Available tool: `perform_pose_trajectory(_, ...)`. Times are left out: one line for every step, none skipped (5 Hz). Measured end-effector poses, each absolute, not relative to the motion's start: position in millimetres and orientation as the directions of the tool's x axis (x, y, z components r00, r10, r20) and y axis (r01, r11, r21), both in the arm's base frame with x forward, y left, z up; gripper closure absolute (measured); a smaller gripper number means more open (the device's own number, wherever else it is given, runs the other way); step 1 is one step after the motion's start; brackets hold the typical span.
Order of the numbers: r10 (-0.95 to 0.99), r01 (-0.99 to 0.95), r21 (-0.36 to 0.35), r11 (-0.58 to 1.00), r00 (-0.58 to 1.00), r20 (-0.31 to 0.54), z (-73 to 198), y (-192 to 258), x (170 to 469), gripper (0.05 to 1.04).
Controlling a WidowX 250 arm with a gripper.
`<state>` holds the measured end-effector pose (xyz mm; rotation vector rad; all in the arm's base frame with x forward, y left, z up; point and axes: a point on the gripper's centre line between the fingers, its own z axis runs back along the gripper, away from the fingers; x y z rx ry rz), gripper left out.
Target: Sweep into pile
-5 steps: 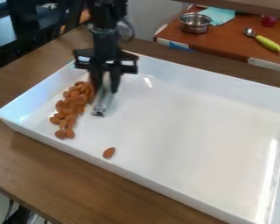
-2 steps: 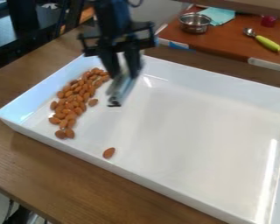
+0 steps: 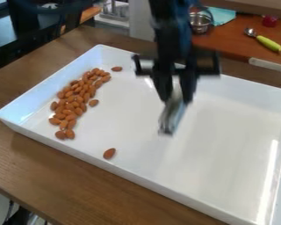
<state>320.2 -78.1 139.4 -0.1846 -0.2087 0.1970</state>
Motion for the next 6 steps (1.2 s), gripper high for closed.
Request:
perform_pose_trajectory(0.159,-0.136,-0.12,0.983,0.965,0.21,103,-80,305,0.734)
perform_pose_trajectory(0.13,-0.113,-0.081,0.99,0.956,0.264,91,-71,302,0.734)
perform_pose_trajectory(0.119,-0.107,-0.06,0.992,0.955,0.271,90,-47,301,0.734)
perform_pose_trajectory(0.118,-0.115,-0.026,0.993,0.971,0.206,89,-10,294,0.734)
perform_pose_trajectory(0.149,-0.152,0.002,0.988,0.973,0.176,99,31,294,0.734)
perform_pose_trajectory(0.133,-0.148,0.066,0.987,0.972,0.194,107,66,295,0.734)
